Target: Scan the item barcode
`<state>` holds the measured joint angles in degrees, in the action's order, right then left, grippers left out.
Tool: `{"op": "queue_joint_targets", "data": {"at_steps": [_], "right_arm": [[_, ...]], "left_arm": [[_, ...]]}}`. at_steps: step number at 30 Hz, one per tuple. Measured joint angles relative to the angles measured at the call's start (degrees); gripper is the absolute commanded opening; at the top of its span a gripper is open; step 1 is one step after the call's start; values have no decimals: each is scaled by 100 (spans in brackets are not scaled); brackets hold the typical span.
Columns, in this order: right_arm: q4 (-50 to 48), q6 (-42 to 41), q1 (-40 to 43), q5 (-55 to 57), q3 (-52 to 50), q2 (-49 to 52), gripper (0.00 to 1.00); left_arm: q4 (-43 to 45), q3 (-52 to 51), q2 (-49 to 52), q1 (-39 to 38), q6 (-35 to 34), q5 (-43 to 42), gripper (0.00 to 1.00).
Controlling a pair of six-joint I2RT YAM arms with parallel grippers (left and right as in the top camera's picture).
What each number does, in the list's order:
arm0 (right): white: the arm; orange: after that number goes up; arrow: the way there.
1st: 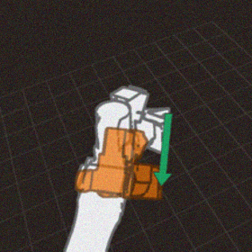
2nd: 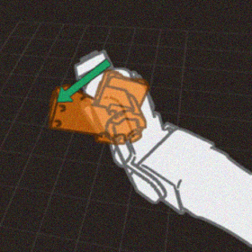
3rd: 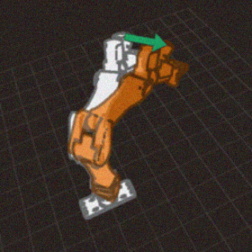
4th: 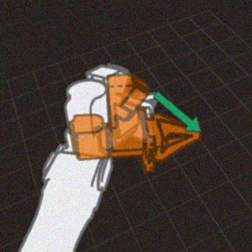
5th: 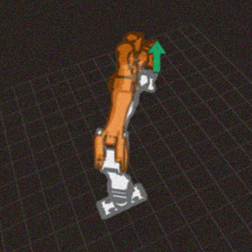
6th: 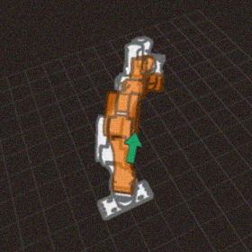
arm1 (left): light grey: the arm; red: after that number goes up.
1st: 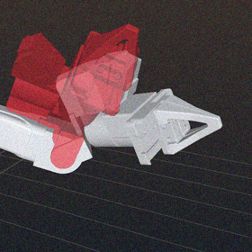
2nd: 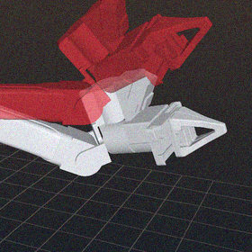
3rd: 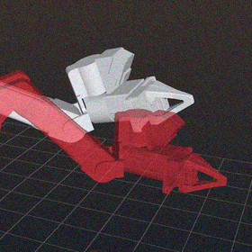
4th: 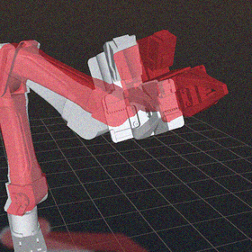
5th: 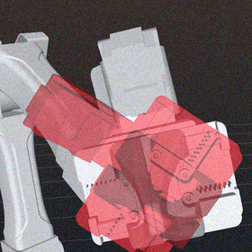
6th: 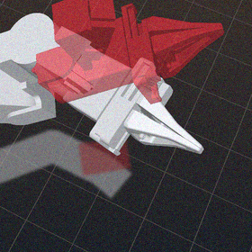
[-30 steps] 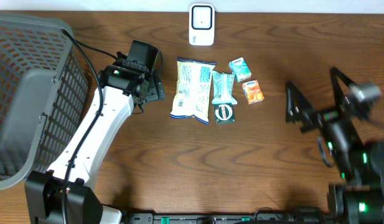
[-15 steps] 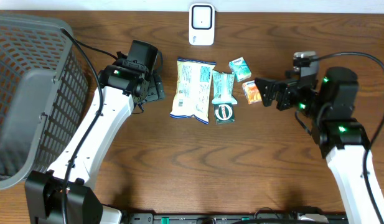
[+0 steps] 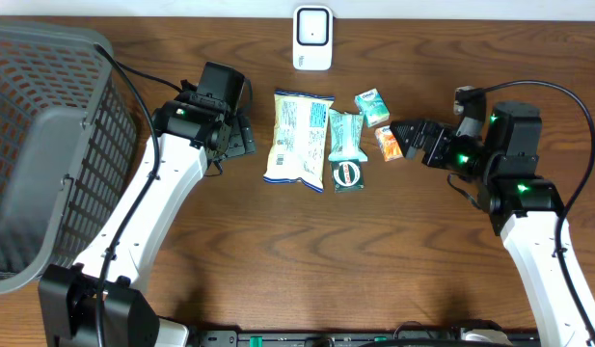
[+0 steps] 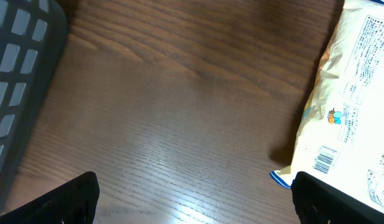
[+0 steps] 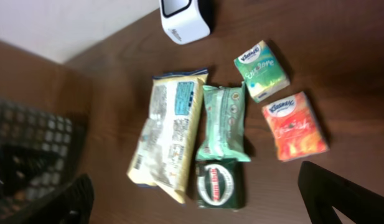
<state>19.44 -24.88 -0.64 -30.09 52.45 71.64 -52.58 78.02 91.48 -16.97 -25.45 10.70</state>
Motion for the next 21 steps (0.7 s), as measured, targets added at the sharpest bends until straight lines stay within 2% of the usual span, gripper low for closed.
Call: {"op": "queue_joint_targets", "data": {"at_steps": [6,11,17,21], "right_arm": [[-516,-1215,0,-160,2,0,99],[-1762,-2100,-68,-511,11,4,99],[-3530,-2481,-420,-680,42,7,99],[-3969,-2573,-693,-697,70,7,99]], "left_arm": [[-2,0,0,0,0,0,98],[0,0,0,0,0,0,98],[0,0,0,0,0,0,98],[0,0,0,0,0,0,98]]}}
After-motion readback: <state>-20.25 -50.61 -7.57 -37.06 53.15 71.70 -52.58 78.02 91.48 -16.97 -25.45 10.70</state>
